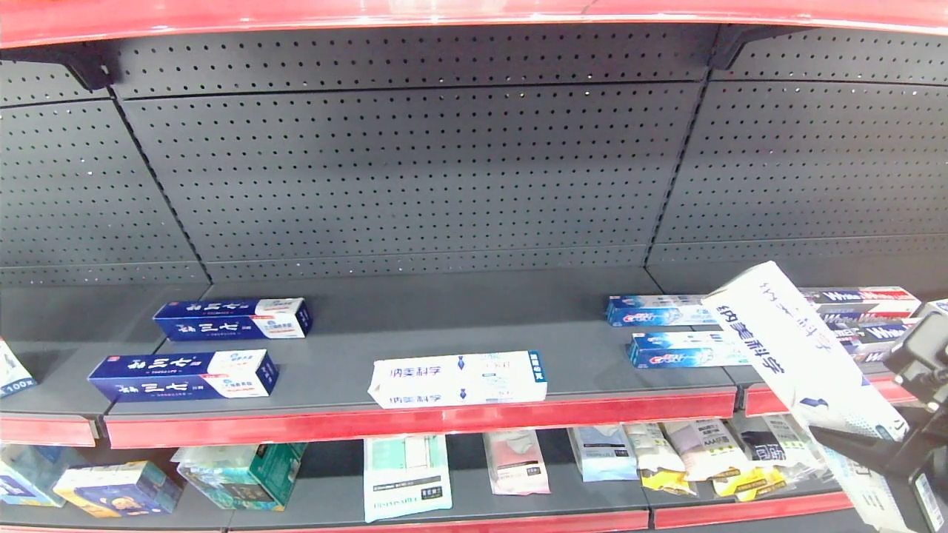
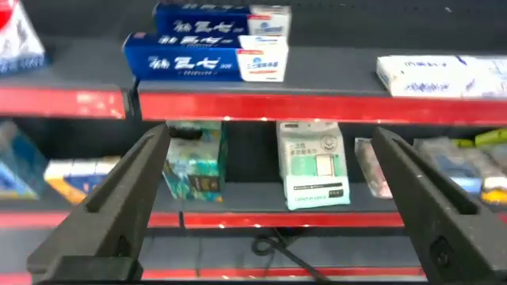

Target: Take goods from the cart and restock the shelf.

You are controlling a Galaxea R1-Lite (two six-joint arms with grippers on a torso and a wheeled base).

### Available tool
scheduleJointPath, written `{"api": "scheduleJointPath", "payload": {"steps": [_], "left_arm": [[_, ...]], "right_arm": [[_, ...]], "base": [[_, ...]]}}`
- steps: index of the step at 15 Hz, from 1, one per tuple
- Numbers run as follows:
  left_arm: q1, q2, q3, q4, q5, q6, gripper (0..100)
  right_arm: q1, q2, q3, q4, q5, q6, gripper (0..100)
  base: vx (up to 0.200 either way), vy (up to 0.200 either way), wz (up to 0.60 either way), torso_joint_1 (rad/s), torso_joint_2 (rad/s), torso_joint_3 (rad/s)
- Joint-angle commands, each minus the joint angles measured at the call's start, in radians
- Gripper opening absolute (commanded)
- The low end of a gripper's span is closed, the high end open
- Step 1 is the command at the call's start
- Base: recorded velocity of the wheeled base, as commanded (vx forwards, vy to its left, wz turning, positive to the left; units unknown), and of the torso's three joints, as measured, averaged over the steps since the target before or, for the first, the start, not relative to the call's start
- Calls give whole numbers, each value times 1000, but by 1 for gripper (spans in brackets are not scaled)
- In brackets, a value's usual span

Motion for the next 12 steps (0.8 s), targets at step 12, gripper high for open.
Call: {"api": "scheduleJointPath", "payload": {"steps": [12], "left_arm": [[237, -62, 194, -248, -294, 146, 100]], "right_arm": [[-1, -6, 33, -2, -1, 1, 0]], "base": [[0, 0, 0, 0, 0, 0]]}}
